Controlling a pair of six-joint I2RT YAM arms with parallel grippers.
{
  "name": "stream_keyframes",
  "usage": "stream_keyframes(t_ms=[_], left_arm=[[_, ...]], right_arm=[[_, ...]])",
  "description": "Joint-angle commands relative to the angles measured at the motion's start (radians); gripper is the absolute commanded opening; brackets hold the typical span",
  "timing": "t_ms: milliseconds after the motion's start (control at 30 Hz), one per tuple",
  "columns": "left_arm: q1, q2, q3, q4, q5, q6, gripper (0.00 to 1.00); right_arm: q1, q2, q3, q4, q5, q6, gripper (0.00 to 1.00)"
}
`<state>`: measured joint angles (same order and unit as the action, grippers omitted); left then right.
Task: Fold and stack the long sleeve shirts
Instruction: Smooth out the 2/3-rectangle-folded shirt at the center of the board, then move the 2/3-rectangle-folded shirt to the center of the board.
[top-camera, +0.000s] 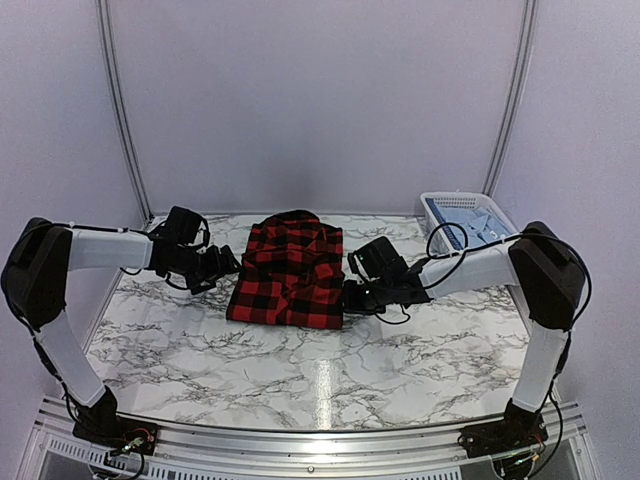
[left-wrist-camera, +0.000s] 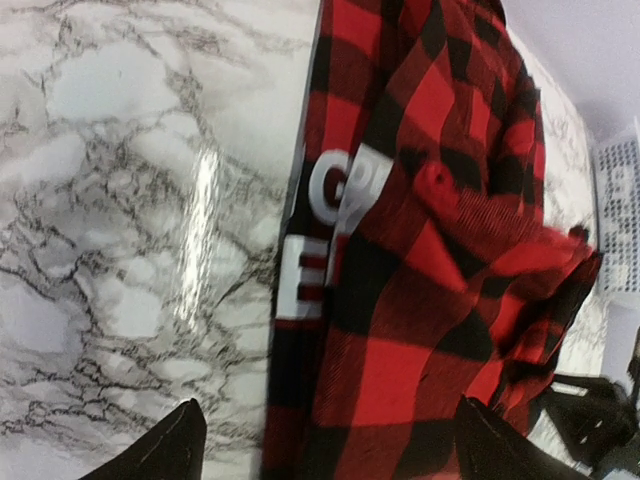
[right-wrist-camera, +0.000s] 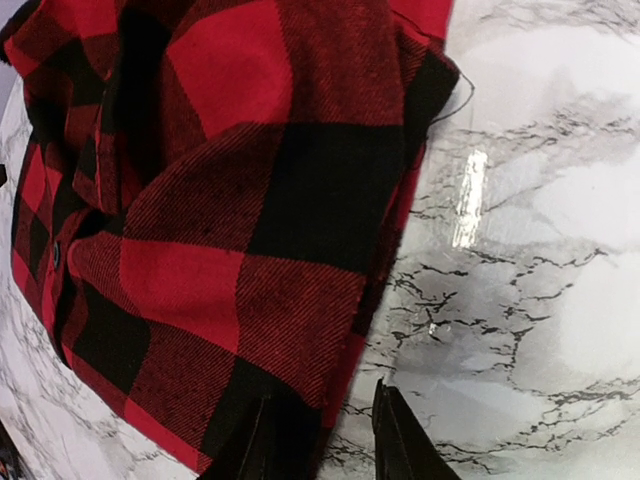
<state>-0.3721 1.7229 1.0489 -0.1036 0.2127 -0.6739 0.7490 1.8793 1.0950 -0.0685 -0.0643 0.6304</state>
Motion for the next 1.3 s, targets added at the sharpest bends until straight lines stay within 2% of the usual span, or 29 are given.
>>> stream_keyframes(t_ms=[0,200,367,467,533,633,733,800,1067,1100,1267], left_arm=[[0.0,-0.07,-0.116,0.032,0.061,-0.02,0.83],[-0.016,-0.099,-0.216,0.059,0.125,-0.023,0.68],[-0.036,-0.082,-0.246,0.06,0.115,-0.031,0.57],[-0.048,-0.071,-0.254,0.055,0.102,-0.04,0.55],[-0.061,-0.067,-0.252,0.036,0.078,-0.038,0.54],[-0.075,-0.06,-0.259,0.021,0.06,-0.044,0.48],[-0.082,-0.044,-0.258,0.019,0.055,-0.049,0.44],[-0.093,-0.032,-0.252,0.021,0.053,-0.054,0.37],[-0.113,-0.028,-0.256,0.034,0.055,-0.1,0.22],[-0.114,-0.027,-0.257,0.036,0.059,-0.103,0.18],[-0.133,-0.041,-0.267,0.038,0.078,-0.119,0.02]], right_arm=[[0.011,-0.043,0.015,-0.017,0.011,-0.013,0.33],[0.065,-0.067,-0.008,-0.034,-0.007,-0.013,0.37],[0.076,-0.05,-0.02,-0.031,-0.017,-0.004,0.41],[0.078,-0.038,-0.028,-0.04,-0.016,0.011,0.41],[0.077,-0.037,-0.042,-0.044,-0.013,0.019,0.45],[0.077,-0.037,-0.063,-0.036,-0.017,0.029,0.52],[0.079,-0.03,-0.071,-0.028,-0.035,0.032,0.54],[0.083,-0.024,-0.068,-0.025,-0.04,0.032,0.54],[0.088,0.02,-0.054,-0.018,-0.055,0.042,0.44],[0.088,0.027,-0.048,-0.018,-0.055,0.041,0.41],[0.089,0.039,-0.03,-0.033,-0.06,0.033,0.09]])
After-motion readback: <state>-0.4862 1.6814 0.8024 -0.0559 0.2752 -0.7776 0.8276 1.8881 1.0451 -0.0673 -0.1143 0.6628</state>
